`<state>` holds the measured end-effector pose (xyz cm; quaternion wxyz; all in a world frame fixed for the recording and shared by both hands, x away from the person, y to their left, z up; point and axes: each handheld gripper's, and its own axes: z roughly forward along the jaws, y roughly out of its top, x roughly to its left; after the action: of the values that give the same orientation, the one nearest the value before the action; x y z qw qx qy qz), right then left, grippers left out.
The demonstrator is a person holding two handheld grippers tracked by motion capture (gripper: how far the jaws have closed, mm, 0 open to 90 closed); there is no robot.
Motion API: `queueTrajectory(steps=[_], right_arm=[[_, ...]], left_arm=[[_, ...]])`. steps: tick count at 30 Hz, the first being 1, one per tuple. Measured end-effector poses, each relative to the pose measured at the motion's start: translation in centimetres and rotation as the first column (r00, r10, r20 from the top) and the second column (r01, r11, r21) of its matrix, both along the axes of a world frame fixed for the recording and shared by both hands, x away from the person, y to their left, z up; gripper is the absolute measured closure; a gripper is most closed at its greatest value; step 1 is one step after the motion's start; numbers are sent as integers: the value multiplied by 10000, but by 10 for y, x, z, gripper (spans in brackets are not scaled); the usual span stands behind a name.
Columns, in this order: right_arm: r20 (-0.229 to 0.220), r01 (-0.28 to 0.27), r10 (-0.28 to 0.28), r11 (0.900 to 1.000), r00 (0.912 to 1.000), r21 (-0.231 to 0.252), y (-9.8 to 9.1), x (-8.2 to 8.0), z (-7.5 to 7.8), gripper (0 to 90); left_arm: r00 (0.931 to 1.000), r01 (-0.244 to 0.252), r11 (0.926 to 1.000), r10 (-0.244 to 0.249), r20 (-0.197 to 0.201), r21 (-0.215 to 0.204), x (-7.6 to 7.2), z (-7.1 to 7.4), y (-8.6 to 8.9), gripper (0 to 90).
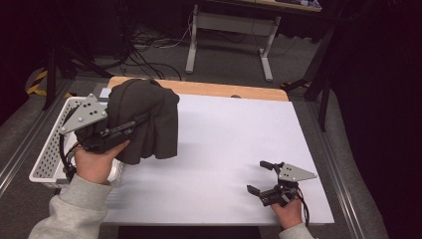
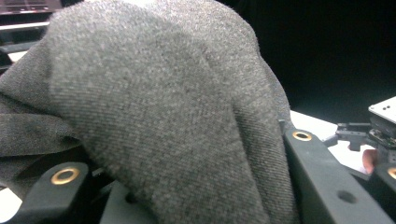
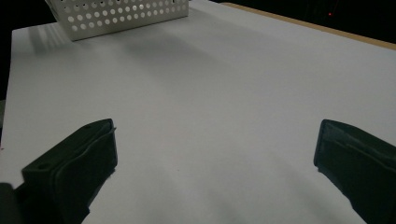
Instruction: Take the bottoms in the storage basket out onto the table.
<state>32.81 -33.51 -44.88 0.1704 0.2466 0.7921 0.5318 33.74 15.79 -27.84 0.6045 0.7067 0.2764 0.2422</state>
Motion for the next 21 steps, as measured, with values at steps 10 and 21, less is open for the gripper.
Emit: queueTrajectory(steps=[10,21], right_arm=[[2,-7,7,10000,10000,20,0,0,0,2],[-6,-38,38,10000,10000,35,0,0,0,2]], left_arm=[[9974,700,9974,-696,-186,183,6,-5,-29,657],[9903,1360,9906,-1354,-294,161,10,-10,-55,657]])
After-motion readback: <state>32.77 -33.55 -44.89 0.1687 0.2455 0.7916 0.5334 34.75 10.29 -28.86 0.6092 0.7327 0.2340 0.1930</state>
